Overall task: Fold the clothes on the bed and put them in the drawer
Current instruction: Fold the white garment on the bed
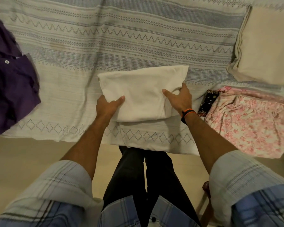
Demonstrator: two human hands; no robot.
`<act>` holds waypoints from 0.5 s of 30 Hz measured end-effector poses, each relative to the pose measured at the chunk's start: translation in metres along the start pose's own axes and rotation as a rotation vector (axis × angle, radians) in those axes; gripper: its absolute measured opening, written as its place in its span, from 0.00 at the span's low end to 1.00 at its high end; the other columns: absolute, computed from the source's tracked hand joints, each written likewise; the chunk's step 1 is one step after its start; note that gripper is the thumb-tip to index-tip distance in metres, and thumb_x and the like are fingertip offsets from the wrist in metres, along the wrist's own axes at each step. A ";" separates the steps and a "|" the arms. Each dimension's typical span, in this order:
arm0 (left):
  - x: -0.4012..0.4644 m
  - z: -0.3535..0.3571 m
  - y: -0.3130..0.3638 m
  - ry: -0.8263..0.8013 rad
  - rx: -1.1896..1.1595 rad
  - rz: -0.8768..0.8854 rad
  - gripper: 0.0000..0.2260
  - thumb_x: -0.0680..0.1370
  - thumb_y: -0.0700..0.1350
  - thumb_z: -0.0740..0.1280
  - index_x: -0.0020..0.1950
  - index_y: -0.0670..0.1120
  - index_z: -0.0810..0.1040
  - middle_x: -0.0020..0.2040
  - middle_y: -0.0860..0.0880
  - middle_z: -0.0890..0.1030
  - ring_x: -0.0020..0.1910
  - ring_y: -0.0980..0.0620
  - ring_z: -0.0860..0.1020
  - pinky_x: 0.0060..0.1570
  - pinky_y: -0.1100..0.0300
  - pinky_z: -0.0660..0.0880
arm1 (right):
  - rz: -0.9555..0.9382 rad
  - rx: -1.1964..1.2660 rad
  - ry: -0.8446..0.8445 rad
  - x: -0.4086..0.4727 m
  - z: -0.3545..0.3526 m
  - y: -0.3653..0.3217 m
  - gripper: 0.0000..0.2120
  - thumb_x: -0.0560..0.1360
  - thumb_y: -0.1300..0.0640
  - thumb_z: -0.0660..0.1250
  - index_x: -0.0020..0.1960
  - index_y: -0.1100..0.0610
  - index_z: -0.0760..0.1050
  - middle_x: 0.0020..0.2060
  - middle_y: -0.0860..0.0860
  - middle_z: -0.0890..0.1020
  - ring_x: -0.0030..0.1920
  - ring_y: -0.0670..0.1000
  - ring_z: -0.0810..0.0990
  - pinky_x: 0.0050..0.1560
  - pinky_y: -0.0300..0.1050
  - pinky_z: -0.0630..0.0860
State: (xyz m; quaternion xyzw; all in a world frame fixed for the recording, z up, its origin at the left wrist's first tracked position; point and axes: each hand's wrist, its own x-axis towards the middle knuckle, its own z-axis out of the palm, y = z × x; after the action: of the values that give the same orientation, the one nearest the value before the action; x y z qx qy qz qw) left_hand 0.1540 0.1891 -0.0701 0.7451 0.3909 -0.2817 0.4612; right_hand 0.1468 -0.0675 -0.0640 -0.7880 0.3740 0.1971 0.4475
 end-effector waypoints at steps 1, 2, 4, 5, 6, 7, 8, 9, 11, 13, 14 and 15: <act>0.001 0.000 0.001 -0.013 -0.012 0.005 0.29 0.67 0.51 0.79 0.64 0.43 0.77 0.60 0.48 0.81 0.57 0.48 0.79 0.58 0.53 0.77 | -0.003 -0.008 -0.006 0.001 -0.001 -0.001 0.27 0.72 0.52 0.76 0.66 0.59 0.72 0.61 0.54 0.80 0.62 0.54 0.78 0.62 0.44 0.73; 0.000 -0.001 0.002 -0.027 -0.021 0.005 0.27 0.68 0.48 0.79 0.65 0.43 0.77 0.60 0.47 0.81 0.57 0.48 0.79 0.57 0.54 0.77 | -0.005 -0.011 -0.011 0.001 -0.002 -0.001 0.25 0.73 0.53 0.75 0.66 0.59 0.73 0.60 0.54 0.81 0.61 0.54 0.78 0.62 0.44 0.73; -0.001 -0.002 0.004 -0.043 -0.027 0.001 0.26 0.70 0.46 0.78 0.65 0.42 0.77 0.61 0.47 0.80 0.57 0.48 0.78 0.57 0.55 0.76 | -0.011 -0.020 -0.018 0.001 -0.004 -0.002 0.23 0.74 0.54 0.74 0.65 0.59 0.74 0.59 0.54 0.81 0.61 0.55 0.78 0.61 0.43 0.72; -0.002 -0.002 0.004 -0.038 -0.018 0.005 0.26 0.70 0.46 0.78 0.65 0.42 0.77 0.61 0.47 0.80 0.57 0.48 0.78 0.58 0.54 0.76 | -0.021 -0.041 -0.022 0.000 -0.005 -0.003 0.22 0.74 0.54 0.73 0.65 0.59 0.74 0.59 0.54 0.81 0.61 0.55 0.78 0.59 0.42 0.72; -0.002 -0.003 0.003 -0.029 -0.004 0.007 0.26 0.70 0.47 0.78 0.65 0.42 0.77 0.61 0.47 0.80 0.58 0.47 0.78 0.59 0.52 0.76 | -0.030 -0.068 -0.032 -0.001 -0.004 -0.003 0.22 0.74 0.54 0.73 0.66 0.58 0.74 0.59 0.54 0.81 0.61 0.55 0.78 0.58 0.41 0.70; -0.002 -0.003 0.003 -0.025 0.002 0.009 0.26 0.70 0.47 0.78 0.65 0.43 0.77 0.61 0.47 0.80 0.58 0.47 0.78 0.60 0.51 0.76 | -0.032 -0.085 -0.042 -0.002 -0.004 -0.003 0.23 0.74 0.54 0.73 0.66 0.58 0.73 0.60 0.54 0.81 0.61 0.55 0.77 0.58 0.40 0.70; -0.003 -0.003 0.003 -0.027 -0.004 0.006 0.25 0.70 0.47 0.78 0.65 0.43 0.77 0.61 0.47 0.80 0.58 0.47 0.78 0.60 0.52 0.76 | -0.023 -0.075 -0.053 -0.001 -0.002 -0.002 0.24 0.74 0.54 0.73 0.67 0.58 0.73 0.61 0.53 0.80 0.61 0.54 0.77 0.60 0.41 0.71; -0.003 -0.002 0.003 -0.031 -0.017 -0.001 0.25 0.71 0.46 0.77 0.65 0.43 0.76 0.61 0.47 0.80 0.58 0.47 0.78 0.59 0.53 0.76 | -0.008 -0.049 -0.065 -0.001 -0.001 -0.001 0.24 0.73 0.54 0.74 0.67 0.58 0.74 0.61 0.53 0.80 0.62 0.54 0.77 0.62 0.43 0.72; -0.005 -0.002 0.004 -0.046 -0.042 -0.004 0.24 0.72 0.44 0.76 0.66 0.42 0.75 0.61 0.47 0.80 0.58 0.48 0.77 0.57 0.56 0.75 | 0.024 0.026 -0.085 -0.002 0.000 0.002 0.24 0.73 0.56 0.74 0.67 0.58 0.75 0.61 0.54 0.81 0.62 0.55 0.78 0.65 0.50 0.74; -0.010 -0.003 0.007 -0.058 -0.060 -0.006 0.24 0.73 0.43 0.75 0.67 0.41 0.75 0.61 0.47 0.79 0.57 0.49 0.77 0.55 0.58 0.74 | 0.043 0.088 -0.085 -0.004 -0.004 0.003 0.23 0.72 0.58 0.74 0.66 0.59 0.75 0.60 0.53 0.81 0.61 0.55 0.79 0.66 0.55 0.74; -0.013 -0.005 0.008 -0.064 -0.067 -0.007 0.24 0.73 0.43 0.75 0.67 0.41 0.74 0.62 0.47 0.79 0.57 0.49 0.77 0.55 0.58 0.74 | 0.049 0.114 -0.083 -0.007 -0.006 0.003 0.24 0.72 0.58 0.74 0.66 0.59 0.75 0.59 0.53 0.81 0.61 0.55 0.79 0.66 0.56 0.74; -0.018 -0.007 0.011 -0.070 -0.076 -0.002 0.24 0.74 0.42 0.74 0.68 0.41 0.74 0.62 0.47 0.79 0.58 0.49 0.77 0.55 0.58 0.74 | 0.044 0.131 -0.084 -0.011 -0.012 0.000 0.26 0.70 0.56 0.74 0.67 0.58 0.74 0.58 0.52 0.81 0.61 0.55 0.79 0.66 0.57 0.74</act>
State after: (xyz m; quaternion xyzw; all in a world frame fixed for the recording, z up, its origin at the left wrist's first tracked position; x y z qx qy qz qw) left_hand 0.1544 0.1864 -0.0485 0.7163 0.3857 -0.2931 0.5022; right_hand 0.1393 -0.0729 -0.0510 -0.7396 0.3843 0.2150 0.5089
